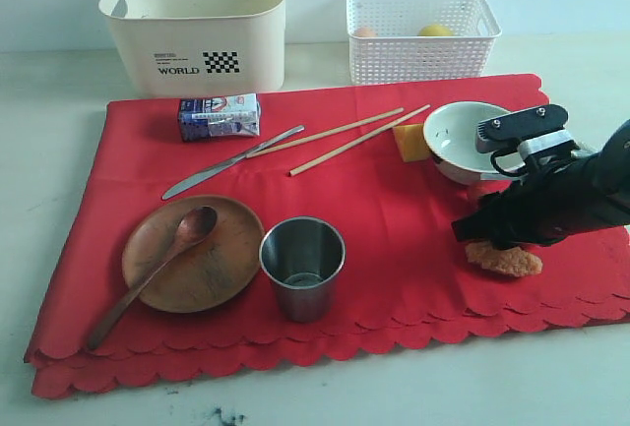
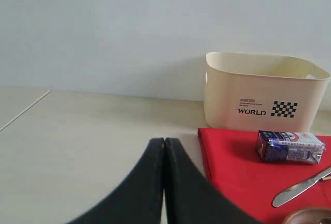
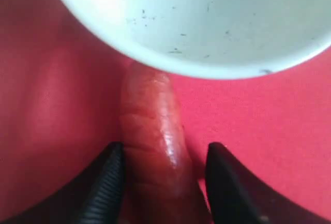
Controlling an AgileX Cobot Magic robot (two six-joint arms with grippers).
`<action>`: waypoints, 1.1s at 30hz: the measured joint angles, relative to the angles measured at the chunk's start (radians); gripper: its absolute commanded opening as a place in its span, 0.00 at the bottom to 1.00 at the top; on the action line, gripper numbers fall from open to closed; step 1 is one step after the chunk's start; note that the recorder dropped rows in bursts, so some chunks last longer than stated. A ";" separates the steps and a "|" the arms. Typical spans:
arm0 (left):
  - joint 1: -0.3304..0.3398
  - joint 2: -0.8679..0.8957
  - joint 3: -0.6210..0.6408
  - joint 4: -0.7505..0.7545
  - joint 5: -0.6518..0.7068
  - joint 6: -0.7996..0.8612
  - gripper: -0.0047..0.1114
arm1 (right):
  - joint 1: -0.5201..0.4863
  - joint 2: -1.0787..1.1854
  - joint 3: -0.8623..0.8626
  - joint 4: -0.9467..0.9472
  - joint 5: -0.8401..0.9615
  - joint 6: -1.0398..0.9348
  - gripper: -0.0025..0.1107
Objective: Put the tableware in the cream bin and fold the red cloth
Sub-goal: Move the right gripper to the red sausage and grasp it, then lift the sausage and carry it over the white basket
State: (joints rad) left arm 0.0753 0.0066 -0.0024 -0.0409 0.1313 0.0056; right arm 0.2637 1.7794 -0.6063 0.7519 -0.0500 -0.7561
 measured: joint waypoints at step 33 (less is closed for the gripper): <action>0.000 0.000 0.000 0.000 0.000 0.000 0.06 | 0.000 -0.311 0.000 0.052 0.190 -0.002 0.02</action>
State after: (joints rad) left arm 0.0753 0.0066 -0.0024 -0.0409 0.1313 0.0056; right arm 0.2637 1.4687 -0.6068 0.8041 0.1395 -0.7582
